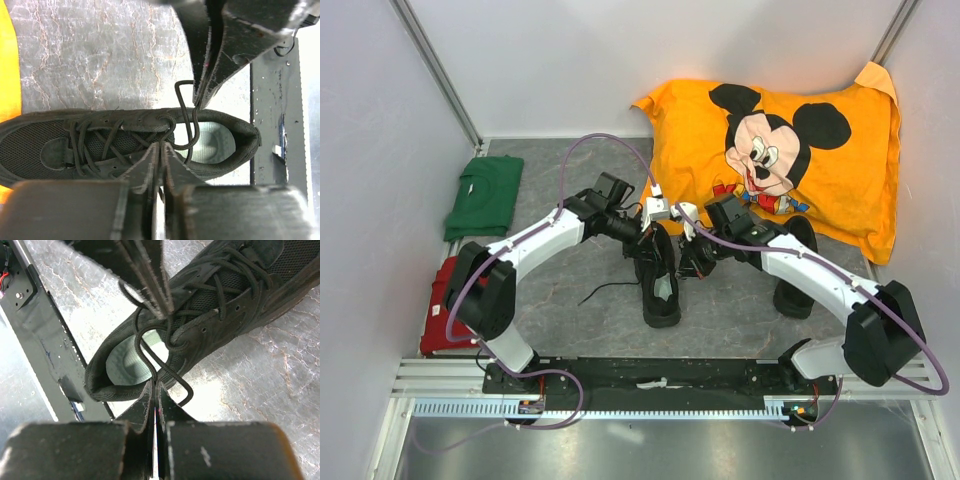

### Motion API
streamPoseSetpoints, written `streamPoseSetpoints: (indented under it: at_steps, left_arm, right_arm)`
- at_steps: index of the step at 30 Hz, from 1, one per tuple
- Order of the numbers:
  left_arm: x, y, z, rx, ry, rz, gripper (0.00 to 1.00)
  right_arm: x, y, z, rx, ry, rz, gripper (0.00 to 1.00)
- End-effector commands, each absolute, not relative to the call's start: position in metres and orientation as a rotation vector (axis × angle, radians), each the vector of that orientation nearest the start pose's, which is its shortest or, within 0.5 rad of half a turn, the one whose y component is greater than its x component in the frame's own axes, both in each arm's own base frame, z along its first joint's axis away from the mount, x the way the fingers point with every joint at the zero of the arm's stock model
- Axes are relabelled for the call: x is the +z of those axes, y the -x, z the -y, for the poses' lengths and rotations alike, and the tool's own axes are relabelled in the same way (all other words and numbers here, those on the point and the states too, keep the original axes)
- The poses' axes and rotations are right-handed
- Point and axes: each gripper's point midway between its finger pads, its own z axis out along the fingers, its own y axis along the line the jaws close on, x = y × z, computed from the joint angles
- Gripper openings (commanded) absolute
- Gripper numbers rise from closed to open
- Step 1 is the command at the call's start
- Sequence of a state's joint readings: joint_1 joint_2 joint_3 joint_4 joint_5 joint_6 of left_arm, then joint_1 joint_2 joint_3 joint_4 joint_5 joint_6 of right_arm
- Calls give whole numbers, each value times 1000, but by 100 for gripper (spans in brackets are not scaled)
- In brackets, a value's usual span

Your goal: Tie the shoes

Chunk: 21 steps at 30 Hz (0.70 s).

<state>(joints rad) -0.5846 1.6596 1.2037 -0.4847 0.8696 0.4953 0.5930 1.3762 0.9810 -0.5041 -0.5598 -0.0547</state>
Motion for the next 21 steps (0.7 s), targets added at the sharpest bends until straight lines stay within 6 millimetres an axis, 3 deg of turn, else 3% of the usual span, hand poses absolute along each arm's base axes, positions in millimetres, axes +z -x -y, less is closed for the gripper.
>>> streamPoseSetpoints:
  at_steps: [1,6,10,14,21]
  left_arm:
    - [137,-248,314,-1122,-1532,-1813,2]
    - [144,-245,311,-1108,-1532,-1787,2]
    - [138,-251,309,-1068,-1486,-1836,2]
    - [149,-262,306,-1076,-1346,-1836,24]
    - [156,-256,303,-1122,-1273,-1832,35]
  right_arm:
    - [171,-227,-268,932,1035,-2117,0]
    - [173,-227,-263,900,1014,-2120,0]
    - [168,-225,-259,894,987,-2145,0]
    - [161,-225,-257,879,951,-2166,0]
    - [155,-224,-251,855,939,-2157,0]
